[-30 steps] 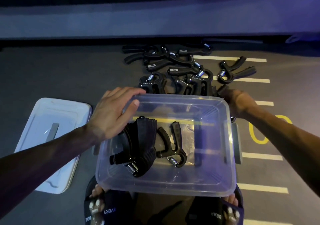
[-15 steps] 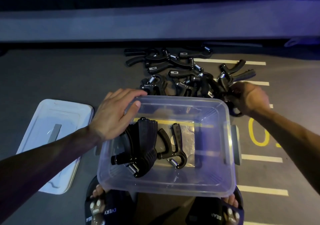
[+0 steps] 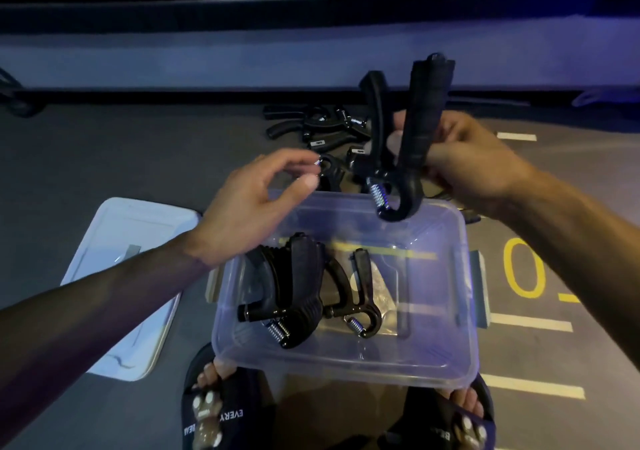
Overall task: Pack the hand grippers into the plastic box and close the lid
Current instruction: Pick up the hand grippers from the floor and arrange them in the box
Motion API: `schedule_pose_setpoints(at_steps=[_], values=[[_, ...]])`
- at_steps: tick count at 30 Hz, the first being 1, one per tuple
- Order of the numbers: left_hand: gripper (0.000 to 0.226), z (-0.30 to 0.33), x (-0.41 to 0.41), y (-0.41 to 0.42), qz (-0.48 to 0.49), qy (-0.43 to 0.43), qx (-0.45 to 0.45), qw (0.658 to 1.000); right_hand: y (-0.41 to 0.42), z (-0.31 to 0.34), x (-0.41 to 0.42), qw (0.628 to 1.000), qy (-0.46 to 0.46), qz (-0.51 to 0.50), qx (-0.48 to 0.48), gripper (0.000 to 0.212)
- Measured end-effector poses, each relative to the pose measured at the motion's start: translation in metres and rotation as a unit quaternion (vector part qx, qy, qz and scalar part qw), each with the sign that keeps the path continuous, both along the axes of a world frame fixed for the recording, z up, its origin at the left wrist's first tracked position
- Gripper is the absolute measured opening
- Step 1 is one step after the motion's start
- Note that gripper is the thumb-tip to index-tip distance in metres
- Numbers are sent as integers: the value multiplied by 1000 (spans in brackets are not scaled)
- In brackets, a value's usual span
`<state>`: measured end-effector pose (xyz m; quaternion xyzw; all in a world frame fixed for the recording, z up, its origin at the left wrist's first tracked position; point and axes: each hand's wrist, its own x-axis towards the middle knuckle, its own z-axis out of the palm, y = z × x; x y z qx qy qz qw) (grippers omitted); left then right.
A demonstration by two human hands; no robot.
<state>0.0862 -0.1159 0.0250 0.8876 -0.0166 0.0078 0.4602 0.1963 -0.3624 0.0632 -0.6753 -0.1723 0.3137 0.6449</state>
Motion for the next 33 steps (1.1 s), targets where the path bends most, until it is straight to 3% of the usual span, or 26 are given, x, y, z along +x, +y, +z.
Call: schedule_pose_setpoints(at_steps=[3, 5, 8, 13, 18, 21, 23, 26, 28, 30, 33], values=[[20, 7, 4, -16, -19, 41, -108, 993, 16, -5, -17, 994, 97, 26, 50, 59], [12, 8, 3, -21, -22, 60, -158, 985, 19, -6, -23, 991, 122, 24, 51, 67], [15, 6, 0, -17, -25, 81, -211, 974, 18, -10, -22, 988, 149, -5, 29, 52], [12, 4, -2, -14, 24, 73, -193, 978, 12, -3, -18, 987, 139, -77, 5, 25], [18, 6, -9, -20, 50, 94, -202, 974, 8, -1, -25, 993, 79, -88, 9, 53], [17, 7, -9, -22, 66, 98, -222, 968, 9, -2, -27, 993, 59, -103, 11, 46], [17, 6, -9, -23, 75, 106, -223, 966, 8, -2, -29, 993, 27, -114, 7, 30], [21, 6, -13, -23, 57, 102, -154, 981, 8, -6, -32, 992, -62, -95, -57, 19], [23, 2, -16, -19, 20, 60, -12, 998, 3, -10, -32, 991, -50, -81, -98, 19], [24, -3, -16, -9, 1, -9, 109, 994, -7, -17, -31, 987, -13, -33, -156, 16], [32, -12, -13, 7, 8, -34, 181, 983, -20, -38, -40, 946, 14, 91, -311, 17]])
